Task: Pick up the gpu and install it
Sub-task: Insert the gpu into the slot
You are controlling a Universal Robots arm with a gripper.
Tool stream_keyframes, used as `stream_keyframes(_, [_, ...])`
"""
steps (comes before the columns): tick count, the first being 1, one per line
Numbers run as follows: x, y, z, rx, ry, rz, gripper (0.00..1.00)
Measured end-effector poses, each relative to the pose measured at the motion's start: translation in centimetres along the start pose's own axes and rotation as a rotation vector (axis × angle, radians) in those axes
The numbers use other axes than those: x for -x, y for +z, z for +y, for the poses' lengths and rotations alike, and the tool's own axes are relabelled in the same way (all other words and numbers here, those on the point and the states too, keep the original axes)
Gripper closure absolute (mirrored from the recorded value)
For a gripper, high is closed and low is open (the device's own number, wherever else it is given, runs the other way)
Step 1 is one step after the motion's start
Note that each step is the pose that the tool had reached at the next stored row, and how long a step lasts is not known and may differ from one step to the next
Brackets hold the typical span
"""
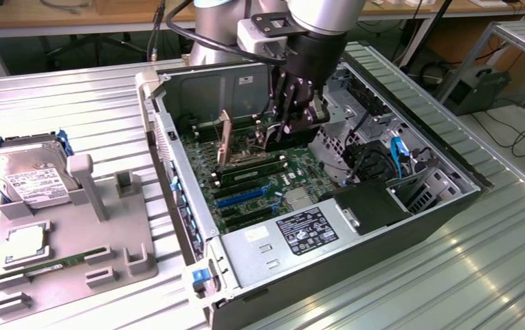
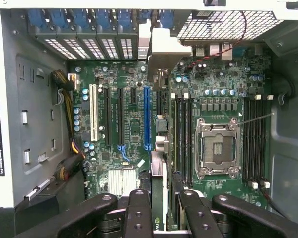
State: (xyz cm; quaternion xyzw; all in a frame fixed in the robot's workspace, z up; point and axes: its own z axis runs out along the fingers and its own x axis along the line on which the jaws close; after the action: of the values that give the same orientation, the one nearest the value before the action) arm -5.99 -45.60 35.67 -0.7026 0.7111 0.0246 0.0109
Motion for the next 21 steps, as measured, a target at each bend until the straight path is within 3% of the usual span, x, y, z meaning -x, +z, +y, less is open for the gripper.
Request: stream_keyframes(21, [-0.64,0.21,0.04,0.0,0.0,0.0,0.74])
